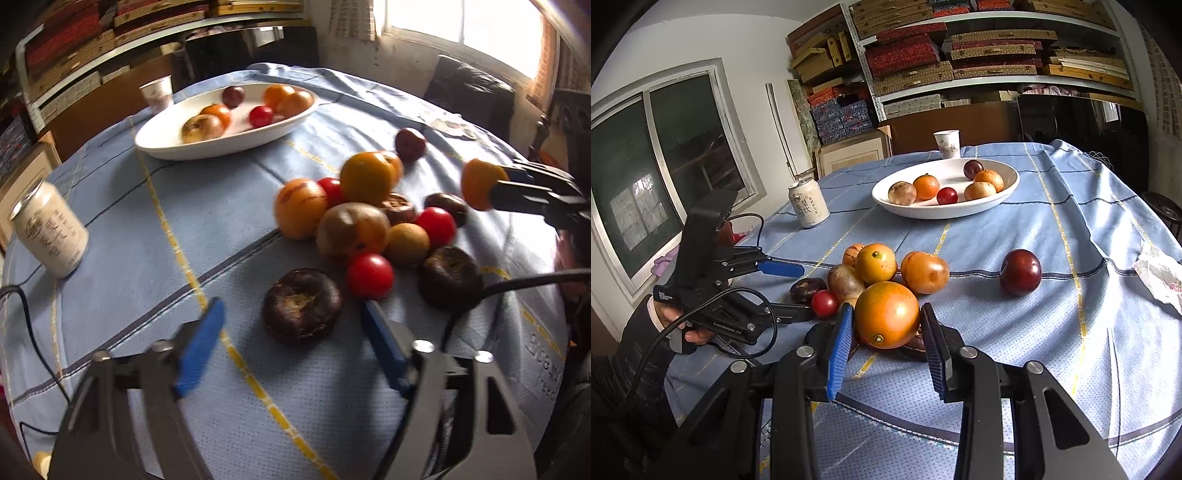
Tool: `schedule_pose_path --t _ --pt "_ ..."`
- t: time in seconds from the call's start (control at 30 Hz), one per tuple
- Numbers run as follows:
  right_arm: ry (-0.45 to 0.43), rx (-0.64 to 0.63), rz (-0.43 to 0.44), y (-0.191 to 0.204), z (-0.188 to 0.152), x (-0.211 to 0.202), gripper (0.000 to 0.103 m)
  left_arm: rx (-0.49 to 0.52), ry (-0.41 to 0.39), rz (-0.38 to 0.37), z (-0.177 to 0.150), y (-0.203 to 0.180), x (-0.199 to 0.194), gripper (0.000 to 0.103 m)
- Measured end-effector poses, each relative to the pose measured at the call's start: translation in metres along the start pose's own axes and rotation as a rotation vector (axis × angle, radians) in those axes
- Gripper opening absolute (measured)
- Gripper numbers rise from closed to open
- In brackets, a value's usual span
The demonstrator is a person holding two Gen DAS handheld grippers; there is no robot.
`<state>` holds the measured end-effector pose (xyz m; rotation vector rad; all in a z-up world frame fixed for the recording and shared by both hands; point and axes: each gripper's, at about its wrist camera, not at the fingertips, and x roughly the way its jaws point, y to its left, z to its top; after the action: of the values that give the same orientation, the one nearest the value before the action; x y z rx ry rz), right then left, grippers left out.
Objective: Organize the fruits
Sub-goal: 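Grasp a dark brown fruit with the left gripper while the right gripper holds an orange, then carry the dark fruit and orange onto the white plate and open both grippers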
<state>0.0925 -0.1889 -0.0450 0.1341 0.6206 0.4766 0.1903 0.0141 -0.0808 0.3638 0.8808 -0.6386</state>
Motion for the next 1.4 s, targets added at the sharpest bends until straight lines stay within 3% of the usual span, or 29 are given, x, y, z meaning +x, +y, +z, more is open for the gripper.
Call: schedule_pose_path --t 0.03,0.17,0.23,0.53,0.8,0.93,1.23,1.4 --pt "0.002 0.001 0.0 0.0 0.0 0.0 0.037 0.001 -0.001 -0.018 0.001 -0.002 0.0 0.053" --pt "-0.003 -0.004 -0.001 0.0 0.0 0.0 0.038 -0.005 0.002 -0.03 0.001 -0.002 0.001 0.051" --pt "-0.007 -0.009 0.0 0.001 0.0 0.0 0.038 -0.016 0.003 -0.025 0.001 0.0 0.001 0.042" --pt "0.016 -0.004 0.016 0.001 -0.001 0.0 0.032 -0.026 -0.003 -0.032 0.0 0.002 0.002 0.042" --pt "0.152 -0.023 0.054 0.012 -0.009 0.013 0.039 -0.033 -0.004 -0.037 0.0 0.003 0.002 0.042" --pt "0.203 -0.077 -0.003 0.024 -0.013 0.029 0.039 -0.038 -0.004 -0.039 0.0 0.003 0.002 0.042" --pt "0.14 -0.011 0.061 0.012 0.0 0.008 0.038 -0.062 -0.025 -0.055 0.001 0.004 -0.007 0.041" --pt "0.075 0.021 0.144 -0.004 0.039 -0.001 0.038 -0.127 -0.089 -0.061 0.018 0.019 -0.029 0.041"
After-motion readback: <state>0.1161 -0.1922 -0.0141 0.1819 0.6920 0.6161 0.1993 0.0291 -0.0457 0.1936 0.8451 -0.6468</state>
